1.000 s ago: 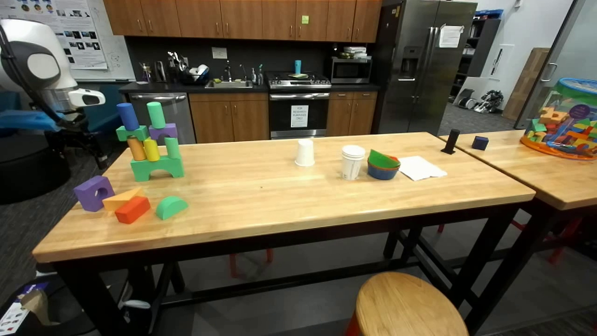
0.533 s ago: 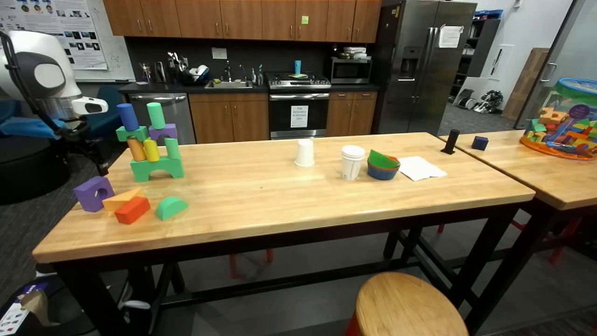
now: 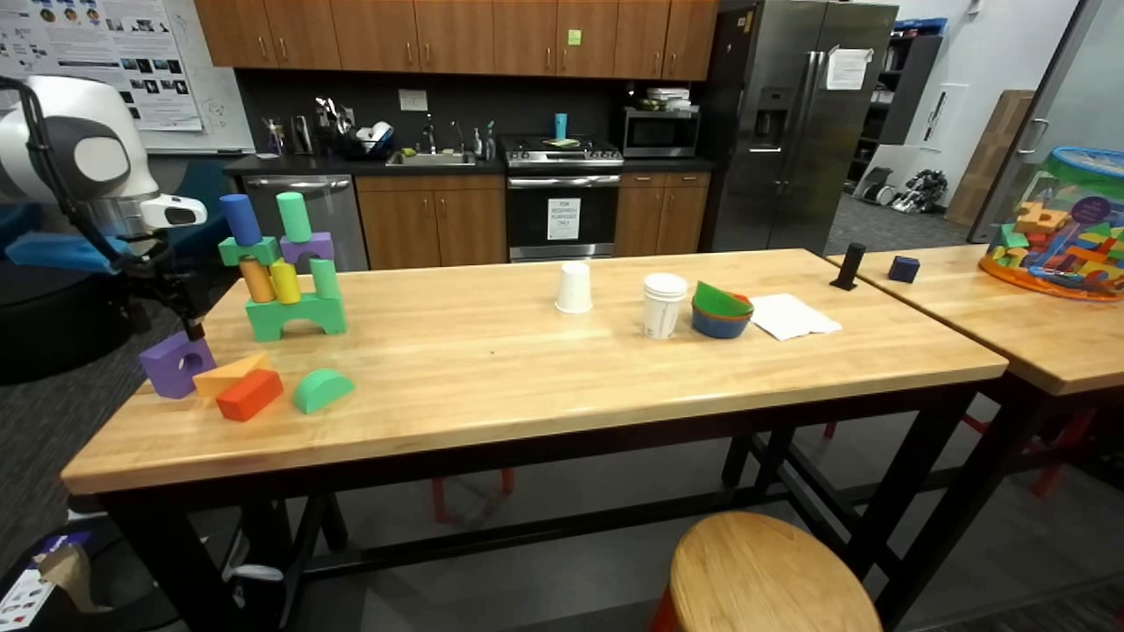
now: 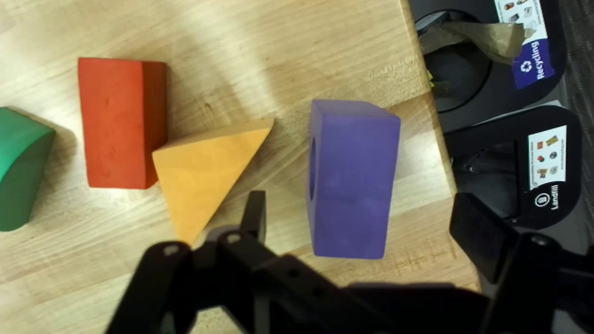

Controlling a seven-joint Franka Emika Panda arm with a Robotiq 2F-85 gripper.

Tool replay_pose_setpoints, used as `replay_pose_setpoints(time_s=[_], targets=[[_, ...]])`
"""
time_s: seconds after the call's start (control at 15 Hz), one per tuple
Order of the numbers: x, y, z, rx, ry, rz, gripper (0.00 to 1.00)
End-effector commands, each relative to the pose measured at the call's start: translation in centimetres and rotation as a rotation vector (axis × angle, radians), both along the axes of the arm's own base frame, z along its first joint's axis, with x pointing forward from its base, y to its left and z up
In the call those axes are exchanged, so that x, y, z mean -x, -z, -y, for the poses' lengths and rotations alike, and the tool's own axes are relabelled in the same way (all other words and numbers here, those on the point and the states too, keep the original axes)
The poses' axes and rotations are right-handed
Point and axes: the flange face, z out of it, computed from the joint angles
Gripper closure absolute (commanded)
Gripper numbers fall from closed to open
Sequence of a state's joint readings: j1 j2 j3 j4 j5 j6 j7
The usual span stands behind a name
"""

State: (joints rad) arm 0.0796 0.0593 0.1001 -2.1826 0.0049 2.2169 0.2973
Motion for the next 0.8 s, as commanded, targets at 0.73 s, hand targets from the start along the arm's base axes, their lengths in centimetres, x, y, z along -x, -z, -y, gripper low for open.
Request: replay_pose_setpoints(time_s=[0.73], targets=[[-0.3,1.6,0.1,0.003,-0.036,-0.023,0.25]])
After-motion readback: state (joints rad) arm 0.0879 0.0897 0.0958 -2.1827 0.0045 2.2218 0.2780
